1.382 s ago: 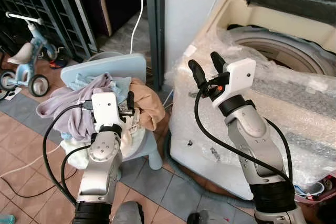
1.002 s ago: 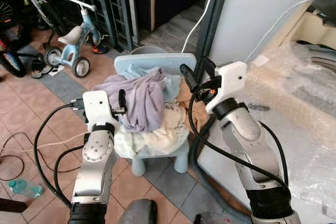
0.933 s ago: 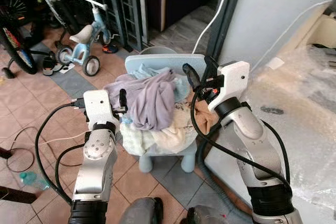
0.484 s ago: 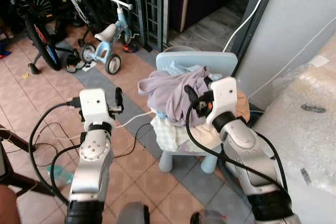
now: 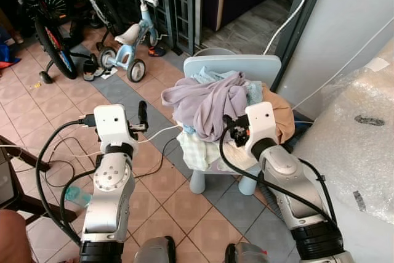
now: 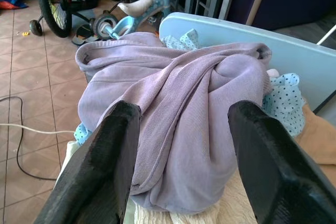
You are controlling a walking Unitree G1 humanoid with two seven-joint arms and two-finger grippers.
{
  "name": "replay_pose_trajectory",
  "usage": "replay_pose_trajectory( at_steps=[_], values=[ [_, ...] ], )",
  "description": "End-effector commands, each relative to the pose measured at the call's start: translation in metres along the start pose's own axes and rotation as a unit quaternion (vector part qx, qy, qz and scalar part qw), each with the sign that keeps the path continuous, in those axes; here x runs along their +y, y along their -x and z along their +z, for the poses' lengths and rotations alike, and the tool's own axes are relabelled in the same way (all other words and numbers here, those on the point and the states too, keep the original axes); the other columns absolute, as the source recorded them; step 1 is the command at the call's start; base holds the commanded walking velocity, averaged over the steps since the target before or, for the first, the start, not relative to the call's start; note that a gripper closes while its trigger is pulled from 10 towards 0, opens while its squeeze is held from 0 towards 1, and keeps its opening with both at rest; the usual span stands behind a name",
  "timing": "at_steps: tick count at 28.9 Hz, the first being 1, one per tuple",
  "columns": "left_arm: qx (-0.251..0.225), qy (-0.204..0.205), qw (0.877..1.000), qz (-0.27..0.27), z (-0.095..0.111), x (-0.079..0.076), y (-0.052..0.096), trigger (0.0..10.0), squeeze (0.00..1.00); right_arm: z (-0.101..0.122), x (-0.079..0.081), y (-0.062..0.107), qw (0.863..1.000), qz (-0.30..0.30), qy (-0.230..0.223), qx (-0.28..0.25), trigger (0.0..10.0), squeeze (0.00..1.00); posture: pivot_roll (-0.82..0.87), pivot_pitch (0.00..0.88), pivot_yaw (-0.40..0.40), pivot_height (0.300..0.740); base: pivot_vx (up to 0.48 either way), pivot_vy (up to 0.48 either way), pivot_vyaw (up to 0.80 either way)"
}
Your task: Clothes washing
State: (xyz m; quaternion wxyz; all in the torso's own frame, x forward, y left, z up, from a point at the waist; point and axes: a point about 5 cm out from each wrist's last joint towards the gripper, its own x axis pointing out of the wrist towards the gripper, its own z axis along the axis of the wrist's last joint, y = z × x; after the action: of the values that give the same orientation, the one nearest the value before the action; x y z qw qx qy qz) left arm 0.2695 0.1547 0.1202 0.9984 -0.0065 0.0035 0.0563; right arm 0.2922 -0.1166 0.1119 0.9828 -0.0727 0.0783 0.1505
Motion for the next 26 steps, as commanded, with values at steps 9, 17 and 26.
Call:
replay_pose_trajectory(
  at_steps=[9, 17, 26],
  values=[
    [0.009, 0.001, 1.000, 0.004, 0.001, 0.005, 0.009, 10.0, 0.00, -0.006, -0.004, -0.006, 0.999, -0.004, 0.048, 0.014, 10.0, 0.00, 0.04, 0.188, 0.022, 0.740, 0.333, 0.000, 0.00],
    [0.017, 0.000, 1.000, 0.011, 0.003, 0.004, 0.011, 10.0, 0.00, -0.008, 0.000, -0.014, 0.997, 0.017, 0.078, 0.023, 10.0, 0.00, 0.06, 0.201, 0.008, 0.740, 0.000, 0.000, 0.00],
    [0.018, -0.002, 1.000, 0.009, 0.004, 0.002, 0.013, 10.0, 0.00, -0.035, 0.023, -0.021, 0.985, 0.087, 0.096, 0.110, 5.4, 0.00, 0.09, 0.183, -0.007, 0.740, 0.000, 0.000, 0.00]
  ],
)
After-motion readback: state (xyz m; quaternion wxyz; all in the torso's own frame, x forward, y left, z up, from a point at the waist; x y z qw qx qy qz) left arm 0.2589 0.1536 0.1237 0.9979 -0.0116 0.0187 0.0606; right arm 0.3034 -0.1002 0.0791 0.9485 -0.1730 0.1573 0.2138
